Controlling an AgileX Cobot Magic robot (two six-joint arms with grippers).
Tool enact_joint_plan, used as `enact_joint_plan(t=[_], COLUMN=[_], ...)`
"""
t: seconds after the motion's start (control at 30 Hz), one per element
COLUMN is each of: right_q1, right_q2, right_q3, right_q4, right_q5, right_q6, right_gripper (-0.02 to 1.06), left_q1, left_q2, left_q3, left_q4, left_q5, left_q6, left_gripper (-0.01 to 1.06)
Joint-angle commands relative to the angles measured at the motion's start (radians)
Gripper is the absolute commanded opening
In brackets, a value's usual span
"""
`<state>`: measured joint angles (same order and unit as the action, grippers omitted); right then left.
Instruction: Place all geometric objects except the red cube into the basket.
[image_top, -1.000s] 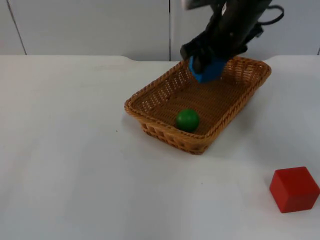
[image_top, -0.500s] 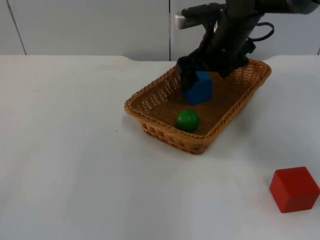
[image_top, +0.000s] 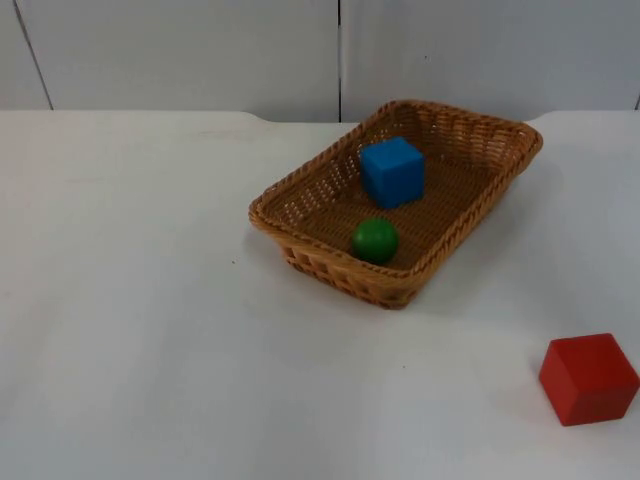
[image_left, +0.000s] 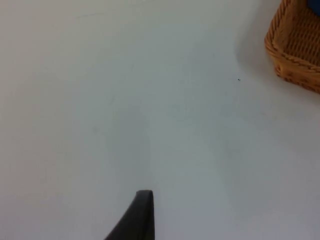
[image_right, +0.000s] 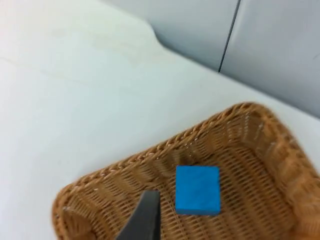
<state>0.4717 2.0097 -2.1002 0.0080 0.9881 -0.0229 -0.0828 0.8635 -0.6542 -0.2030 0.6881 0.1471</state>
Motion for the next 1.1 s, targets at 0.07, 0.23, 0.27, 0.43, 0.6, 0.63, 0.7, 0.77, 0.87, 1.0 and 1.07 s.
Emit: enact_joint_plan(t=[0.07, 0.23, 0.27, 0.43, 0.6, 0.63, 0.7, 0.77, 0.87, 1.0, 1.07], right_q1=[0.015, 0.015, 0.015, 0.015, 0.015, 0.015, 0.015, 0.015, 0.015, 0.015, 0.015], right_q2=[-0.167, -0.402, -0.402, -0.603, -0.782, -0.827, -0.929, -0.974, -1.100, -1.219, -1.297], right_q3=[0.153, 0.452, 0.452, 0.715, 0.922, 0.961, 1.040, 1.069, 1.133, 1.186, 1.228], right_q4=[-0.001, 0.001, 0.001, -0.002, -0.008, -0.002, 0.000, 0.002, 0.002, 0.002, 0.002], right_q5=[-0.039, -0.175, -0.175, -0.298, -0.357, -0.357, -0.359, -0.361, -0.366, -0.364, -0.358], right_q6=[-0.019, -0.019, -0.019, -0.019, -0.026, -0.029, -0.029, -0.029, -0.029, -0.029, -0.027], right_gripper=[0.88, 0.88, 0.88, 0.88, 0.88, 0.88, 0.88, 0.88, 0.88, 0.88, 0.88], left_q1=[0.003, 0.003, 0.003, 0.003, 0.003, 0.003, 0.003, 0.003, 0.003, 0.003, 0.003], left_q2=[-0.006, -0.006, -0.006, -0.011, -0.065, -0.085, -0.157, -0.184, -0.280, -0.378, -0.434], left_q3=[0.003, 0.003, 0.003, 0.003, 0.003, 0.003, 0.003, 0.003, 0.003, 0.003, 0.003], left_q4=[-0.001, -0.001, -0.001, -0.003, -0.019, -0.024, -0.026, -0.026, -0.024, -0.020, -0.028], left_q5=[-0.017, -0.017, -0.017, -0.014, -0.014, -0.014, -0.001, 0.006, 0.041, 0.090, 0.136], left_q6=[-0.001, -0.001, -0.001, -0.001, -0.001, -0.001, -0.001, -0.001, 0.014, 0.015, 0.015], left_gripper=[1.05, 1.05, 1.05, 1.05, 1.05, 1.05, 1.05, 1.05, 1.05, 1.05, 1.05])
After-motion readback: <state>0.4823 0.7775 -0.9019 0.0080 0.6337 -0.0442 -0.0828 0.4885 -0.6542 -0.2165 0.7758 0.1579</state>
